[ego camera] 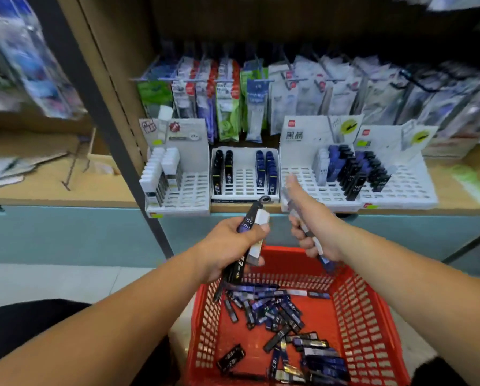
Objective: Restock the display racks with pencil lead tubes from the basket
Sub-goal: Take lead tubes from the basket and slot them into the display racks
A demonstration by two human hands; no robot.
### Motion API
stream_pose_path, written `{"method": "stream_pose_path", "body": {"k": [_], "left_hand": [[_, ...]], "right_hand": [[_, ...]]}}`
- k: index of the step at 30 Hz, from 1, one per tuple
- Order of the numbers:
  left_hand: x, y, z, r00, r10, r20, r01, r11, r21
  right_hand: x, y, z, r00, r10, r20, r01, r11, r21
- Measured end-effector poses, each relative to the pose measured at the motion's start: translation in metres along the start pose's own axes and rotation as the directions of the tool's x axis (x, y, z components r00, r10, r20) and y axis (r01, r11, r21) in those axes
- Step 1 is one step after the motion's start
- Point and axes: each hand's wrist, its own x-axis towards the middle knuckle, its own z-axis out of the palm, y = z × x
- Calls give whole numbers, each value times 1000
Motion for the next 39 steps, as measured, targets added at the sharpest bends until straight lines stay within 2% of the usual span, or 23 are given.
{"method": "stream_pose_path", "body": {"k": [5,9,12,16,19,22,27,29,32,35,39], "left_hand": [[-17,57,-17,998,58,18,-60,996,68],[-16,74,-21,994,62,95,-70,994,83],[-4,74,-28,994,79,79,-82,996,27],[11,69,-43,996,83,39,-83,997,-11],[15,67,-54,993,105,-45,-107,994,-32],[18,64,-73,973,107,-204,-112,994,-10],[9,60,-109,927,72,-369,-90,995,-32],[2,60,-124,913,39,-406,-80,993,-84],[-8,62,-149,890,3,-456,-75,987,-140],[-18,67,-167,886,4,-463,-111,972,-205],[-26,69,-179,900,29,-435,-132,969,-207]], "right_hand": [[-7,-29,9,989,-142,-49,143,990,18],[2,-39,23,964,-264,23,261,962,82],[13,-50,27,955,-293,40,285,948,140],[32,-55,26,959,-277,62,267,955,132],[47,-63,31,961,-274,46,265,953,147],[60,-69,40,952,-307,1,301,936,184],[73,-80,72,902,-403,-152,428,883,195],[76,-86,86,863,-463,-203,494,857,146],[79,-93,105,787,-570,-236,583,813,-21],[82,-102,124,722,-660,-209,643,751,-151],[89,-112,151,693,-705,-151,662,705,-255]]}}
